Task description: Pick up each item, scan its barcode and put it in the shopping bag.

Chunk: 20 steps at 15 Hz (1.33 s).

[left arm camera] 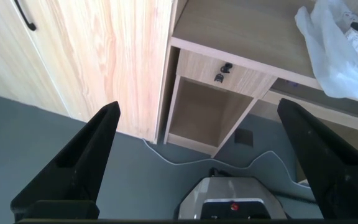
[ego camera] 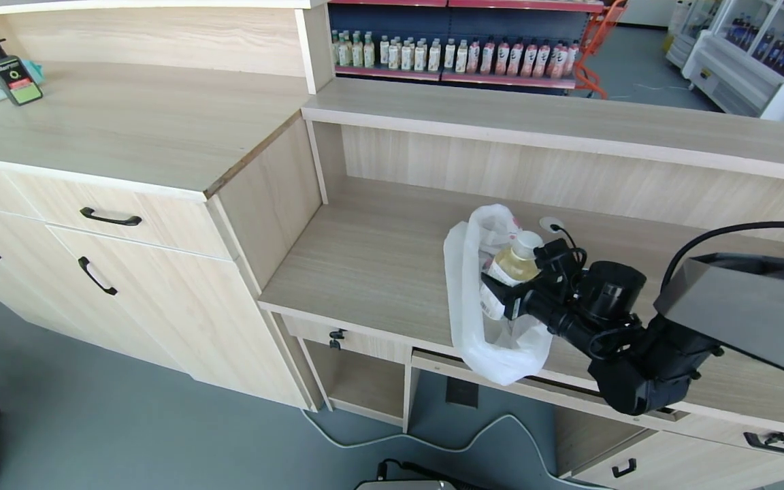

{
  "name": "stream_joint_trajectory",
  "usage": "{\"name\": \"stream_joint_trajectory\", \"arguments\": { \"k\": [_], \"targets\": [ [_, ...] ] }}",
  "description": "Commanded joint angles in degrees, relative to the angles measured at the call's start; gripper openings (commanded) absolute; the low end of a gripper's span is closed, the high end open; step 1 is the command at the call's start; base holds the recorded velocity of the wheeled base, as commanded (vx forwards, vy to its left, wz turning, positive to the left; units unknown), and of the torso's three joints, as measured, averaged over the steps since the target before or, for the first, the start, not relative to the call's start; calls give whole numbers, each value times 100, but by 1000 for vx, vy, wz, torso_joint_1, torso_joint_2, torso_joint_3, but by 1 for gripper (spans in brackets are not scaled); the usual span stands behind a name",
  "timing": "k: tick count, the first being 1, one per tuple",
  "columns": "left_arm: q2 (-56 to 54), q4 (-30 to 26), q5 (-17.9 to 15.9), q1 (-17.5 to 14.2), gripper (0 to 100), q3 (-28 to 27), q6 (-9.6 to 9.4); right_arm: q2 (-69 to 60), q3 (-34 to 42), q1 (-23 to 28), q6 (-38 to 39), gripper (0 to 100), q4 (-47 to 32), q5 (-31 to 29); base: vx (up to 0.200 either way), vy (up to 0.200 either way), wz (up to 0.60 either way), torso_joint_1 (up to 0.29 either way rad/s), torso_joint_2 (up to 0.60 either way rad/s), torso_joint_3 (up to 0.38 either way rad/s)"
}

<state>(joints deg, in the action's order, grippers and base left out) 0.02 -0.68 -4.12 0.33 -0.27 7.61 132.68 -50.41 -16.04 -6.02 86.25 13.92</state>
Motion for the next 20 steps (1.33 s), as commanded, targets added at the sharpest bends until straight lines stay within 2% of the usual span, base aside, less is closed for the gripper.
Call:
{"name": "stream_joint_trajectory", "arguments": {
  "k": [1, 9, 10, 15, 17, 20],
  "targets": [
    [-2, -2, -1, 2, 100, 0, 4, 135, -13, -4, -13, 0, -20, 14, 0, 0, 0, 0, 0, 0],
    [-2, -2, -1, 2, 100, 0, 4, 249, -4, 31, -101, 0, -82, 14, 0, 0, 0, 0, 0, 0],
    [-2, -2, -1, 2, 100, -8, 4, 276, -4, 31, -101, 100, -82, 5, 0, 0, 0, 0, 0, 0],
    [-2, -2, -1, 2, 100, 0, 4, 364, -48, 66, -127, 100, -12, 5, 0, 0, 0, 0, 0, 0],
    [-2, -2, -1, 2, 100, -8, 4, 337, -285, 101, -127, 100, 147, 14, 0, 0, 0, 0, 0, 0],
    [-2, -2, -1, 2, 100, 0, 4, -120, -268, 137, -83, 100, 208, 76, 0, 0, 0, 0, 0, 0]
  ]
}}
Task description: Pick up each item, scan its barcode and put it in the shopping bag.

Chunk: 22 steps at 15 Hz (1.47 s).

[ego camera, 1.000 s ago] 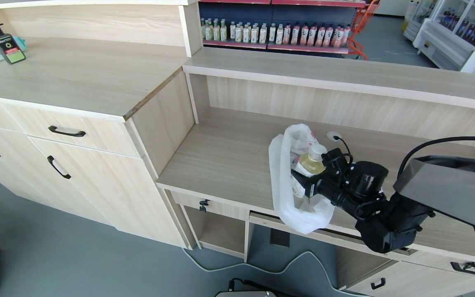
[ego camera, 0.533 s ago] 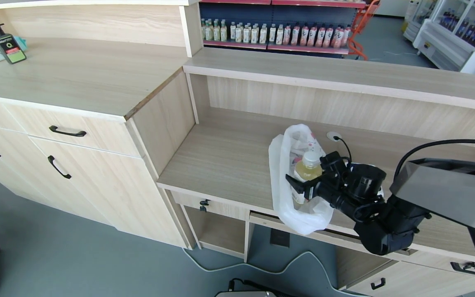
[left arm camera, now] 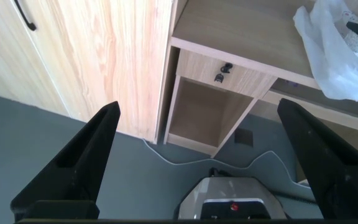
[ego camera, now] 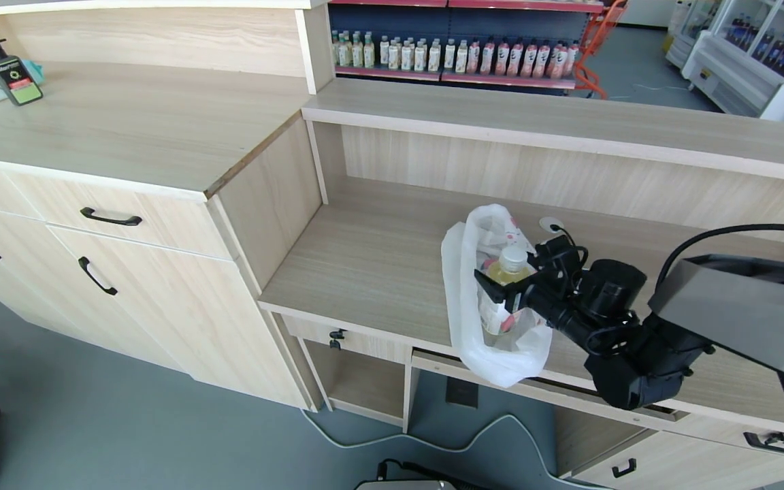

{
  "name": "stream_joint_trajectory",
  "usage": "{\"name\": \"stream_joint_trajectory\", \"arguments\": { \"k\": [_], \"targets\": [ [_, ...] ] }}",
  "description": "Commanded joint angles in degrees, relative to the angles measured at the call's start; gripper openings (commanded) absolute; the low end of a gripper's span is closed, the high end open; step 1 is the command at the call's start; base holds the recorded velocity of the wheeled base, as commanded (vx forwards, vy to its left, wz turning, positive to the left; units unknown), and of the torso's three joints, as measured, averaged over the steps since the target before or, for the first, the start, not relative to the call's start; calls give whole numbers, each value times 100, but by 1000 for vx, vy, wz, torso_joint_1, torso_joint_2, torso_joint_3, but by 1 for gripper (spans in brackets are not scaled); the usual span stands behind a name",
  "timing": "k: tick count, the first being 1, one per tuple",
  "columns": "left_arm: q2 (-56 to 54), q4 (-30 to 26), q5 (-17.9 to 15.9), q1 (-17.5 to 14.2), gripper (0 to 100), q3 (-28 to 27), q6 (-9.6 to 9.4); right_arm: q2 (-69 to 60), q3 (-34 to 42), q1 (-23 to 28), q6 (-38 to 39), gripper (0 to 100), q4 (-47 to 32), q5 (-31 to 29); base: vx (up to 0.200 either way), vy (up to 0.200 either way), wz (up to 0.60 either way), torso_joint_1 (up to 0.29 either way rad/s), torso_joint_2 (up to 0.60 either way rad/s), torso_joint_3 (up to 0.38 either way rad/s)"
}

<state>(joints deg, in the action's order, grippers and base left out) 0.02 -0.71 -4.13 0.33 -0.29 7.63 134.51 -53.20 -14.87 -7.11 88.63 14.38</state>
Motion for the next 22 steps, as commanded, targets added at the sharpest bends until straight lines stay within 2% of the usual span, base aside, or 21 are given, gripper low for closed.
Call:
{"name": "stream_joint_trajectory", "arguments": {
  "k": [1, 4, 5, 7, 10, 12, 14, 15, 17, 20, 22],
  "targets": [
    [-2, 0, 0, 2, 100, 3, 2, -725, 126, 28, 52, 100, -240, 205, 0, 0, 0, 0, 0, 0],
    [-2, 0, 0, 2, 100, 3, 2, -1893, 337, 37, 139, 100, -1216, 381, 0, 0, 0, 0, 0, 0],
    [-2, 0, 0, 2, 100, 3, 2, -2526, 328, 99, 201, 100, -1937, 381, 0, 0, 0, 0, 0, 0],
    [-2, 0, 0, 2, 100, -6, 2, -3282, 310, 204, 219, 100, -2578, 354, 0, 0, 0, 0, 0, 0],
    [-2, 0, 0, 2, 100, -6, 2, -4205, 548, 907, 210, 100, -3194, 311, 0, 0, 0, 0, 0, 0],
    [-2, 0, 0, 2, 100, 3, 2, -4715, 679, 2111, -634, 100, -3897, 258, 0, 0, 0, 0, 0, 0],
    [-2, 0, 0, 2, 100, 3, 2, -5049, 1136, 3456, -1557, 100, -4064, 311, 0, 0, 0, 0, 0, 0],
    [-2, 0, 0, 2, 100, 3, 2, -5084, 1259, 3939, -1662, 100, -3985, 346, 0, 0, 0, 0, 0, 0],
    [-2, 0, 0, 2, 100, 3, 2, -4917, 1470, 4660, -2075, 100, -3563, 284, 0, 0, -300, 1, 1, 4],
    [-2, 0, 0, 2, 100, 3, 2, -4398, 1462, 5548, -2884, 100, -3475, 231, 0, 0, -600, -4, -1, 1],
    [-2, 0, 0, 2, 100, 3, 2, -4126, 1374, 5926, -2972, 100, -3396, 223, 0, 0, -300, 4, 4, 1]
  ]
}}
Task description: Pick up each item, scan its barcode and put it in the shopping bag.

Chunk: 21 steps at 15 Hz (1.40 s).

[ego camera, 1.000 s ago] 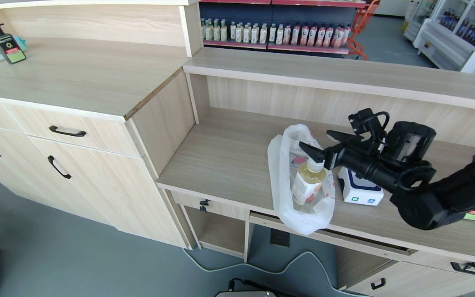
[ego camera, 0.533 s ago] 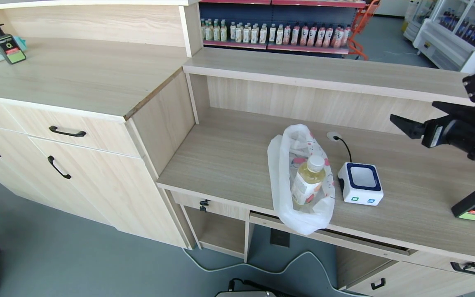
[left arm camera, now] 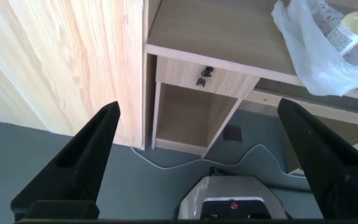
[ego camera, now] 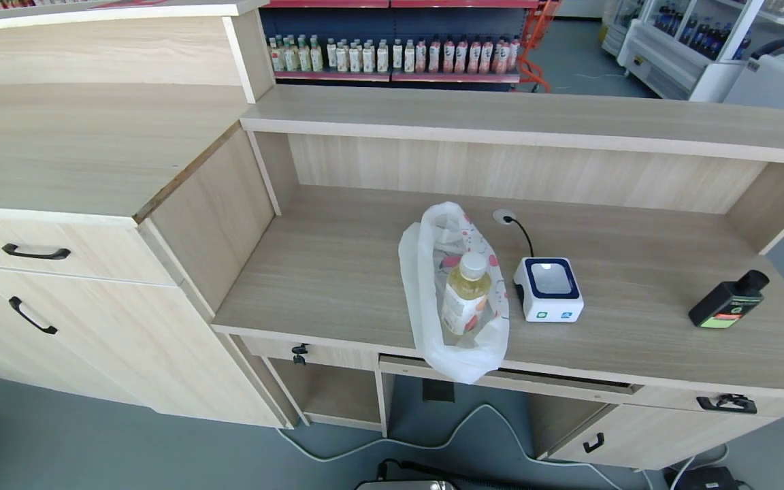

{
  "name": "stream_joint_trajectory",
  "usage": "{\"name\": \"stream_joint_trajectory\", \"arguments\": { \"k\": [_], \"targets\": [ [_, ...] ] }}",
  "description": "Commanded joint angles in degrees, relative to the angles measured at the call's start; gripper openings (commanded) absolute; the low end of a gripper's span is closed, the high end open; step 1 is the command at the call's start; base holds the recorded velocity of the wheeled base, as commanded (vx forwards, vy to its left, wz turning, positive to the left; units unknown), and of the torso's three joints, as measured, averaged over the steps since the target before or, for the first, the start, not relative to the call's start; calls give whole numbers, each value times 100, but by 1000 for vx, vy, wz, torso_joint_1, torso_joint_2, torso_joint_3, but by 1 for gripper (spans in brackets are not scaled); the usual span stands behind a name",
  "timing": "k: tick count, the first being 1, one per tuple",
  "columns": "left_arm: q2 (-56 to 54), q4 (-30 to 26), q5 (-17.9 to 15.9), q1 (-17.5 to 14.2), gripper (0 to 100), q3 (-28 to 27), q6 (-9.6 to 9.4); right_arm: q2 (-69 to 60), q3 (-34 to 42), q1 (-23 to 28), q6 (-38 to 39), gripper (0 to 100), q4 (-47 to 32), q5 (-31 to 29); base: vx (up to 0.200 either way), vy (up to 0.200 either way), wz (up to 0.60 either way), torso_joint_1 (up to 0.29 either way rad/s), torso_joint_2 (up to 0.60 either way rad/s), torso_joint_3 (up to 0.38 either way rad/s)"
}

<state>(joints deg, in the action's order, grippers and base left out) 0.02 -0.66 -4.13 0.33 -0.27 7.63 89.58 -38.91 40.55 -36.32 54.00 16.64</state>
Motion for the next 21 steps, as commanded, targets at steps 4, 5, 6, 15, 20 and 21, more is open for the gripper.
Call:
{"name": "stream_joint_trajectory", "arguments": {
  "k": [4, 5, 6, 15, 20, 21],
  "targets": [
    [-2, -4, 0, 2, 100, 0, 2, 1282, -468, 1017, -745, 100, 189, -223, 0, 0, 0, 0, 0, 0],
    [-2, -4, 0, 2, 100, 0, 2, 1589, -547, 1017, -1088, 100, 75, -565, 0, 0, 0, 0, 0, 0],
    [-2, -4, 0, 2, 100, 0, 2, 1818, -591, 1008, -1290, 100, -30, -820, 0, 0, 0, 0, 0, 0],
    [-2, -4, 0, 2, 100, 0, 2, 2679, -1250, -12, -684, 100, -268, -1058, 0, 0, 0, 0, 0, 0],
    [-2, -4, 0, 2, 100, -8, 2, 2890, -1417, -381, -447, 100, -180, -1058, 0, 0, 0, 0, 0, 0],
    [-2, -4, 0, 2, 100, -8, 2, 2916, -1444, -442, -447, 100, -127, -1058, 0, 0, 0, 0, 0, 0]
  ]
}}
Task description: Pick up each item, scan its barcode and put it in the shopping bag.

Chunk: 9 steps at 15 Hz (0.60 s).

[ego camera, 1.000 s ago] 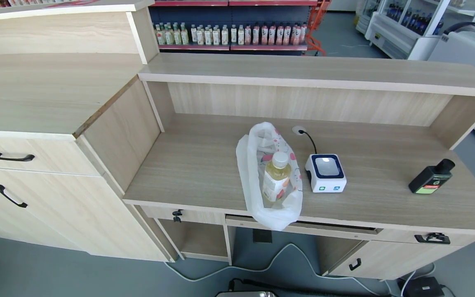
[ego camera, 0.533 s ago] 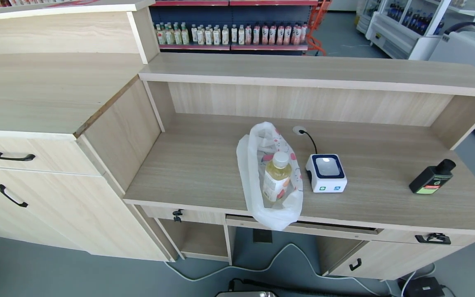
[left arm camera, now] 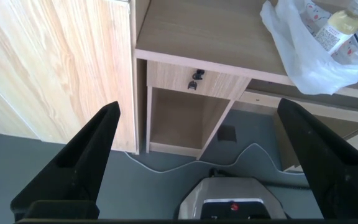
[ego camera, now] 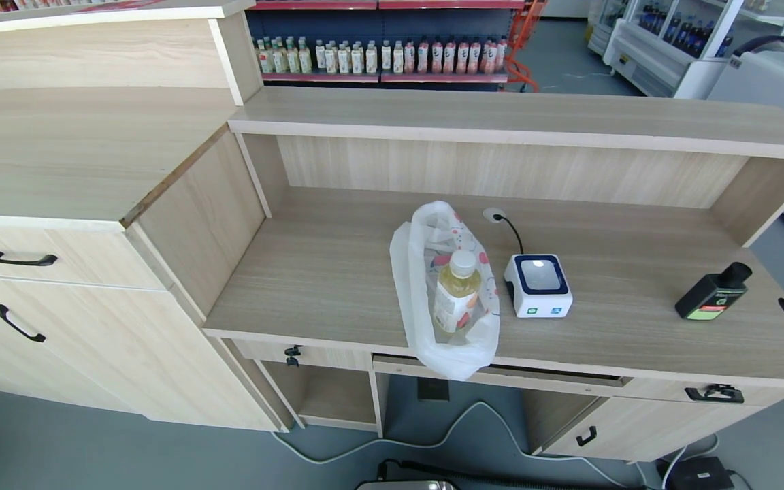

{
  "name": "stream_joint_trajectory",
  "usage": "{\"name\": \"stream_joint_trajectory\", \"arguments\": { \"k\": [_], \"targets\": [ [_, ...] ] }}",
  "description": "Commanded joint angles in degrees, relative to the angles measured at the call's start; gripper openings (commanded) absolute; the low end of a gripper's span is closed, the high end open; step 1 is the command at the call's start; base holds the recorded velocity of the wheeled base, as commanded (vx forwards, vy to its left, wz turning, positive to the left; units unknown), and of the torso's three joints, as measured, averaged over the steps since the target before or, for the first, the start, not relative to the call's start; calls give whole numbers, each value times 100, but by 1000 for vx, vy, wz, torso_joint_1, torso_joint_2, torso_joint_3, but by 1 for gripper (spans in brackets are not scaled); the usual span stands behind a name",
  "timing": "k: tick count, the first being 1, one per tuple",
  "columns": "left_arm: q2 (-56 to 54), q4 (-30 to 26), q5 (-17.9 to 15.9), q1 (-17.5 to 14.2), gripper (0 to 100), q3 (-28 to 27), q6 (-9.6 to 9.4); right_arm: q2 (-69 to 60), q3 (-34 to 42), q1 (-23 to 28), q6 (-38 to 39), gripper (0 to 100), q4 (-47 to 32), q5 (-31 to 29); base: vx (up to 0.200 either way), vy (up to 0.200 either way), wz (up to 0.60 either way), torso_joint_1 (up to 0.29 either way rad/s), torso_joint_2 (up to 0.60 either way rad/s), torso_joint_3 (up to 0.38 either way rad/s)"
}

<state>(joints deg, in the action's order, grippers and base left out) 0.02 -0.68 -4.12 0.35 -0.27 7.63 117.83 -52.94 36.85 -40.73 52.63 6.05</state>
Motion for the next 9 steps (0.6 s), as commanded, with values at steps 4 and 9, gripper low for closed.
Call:
{"name": "stream_joint_trajectory", "arguments": {
  "k": [4, 9],
  "targets": [
    [-2, -2, -1, 0, 100, 0, 2, 214, -58, -266, -5, 100, 169, 2, 0, 0, 0, 0, 0, 0],
    [-2, -2, -1, 0, 100, 0, 2, 372, -155, -460, -5, 100, 178, 2, 0, 0, 0, 0, 0, 0]
  ]
}}
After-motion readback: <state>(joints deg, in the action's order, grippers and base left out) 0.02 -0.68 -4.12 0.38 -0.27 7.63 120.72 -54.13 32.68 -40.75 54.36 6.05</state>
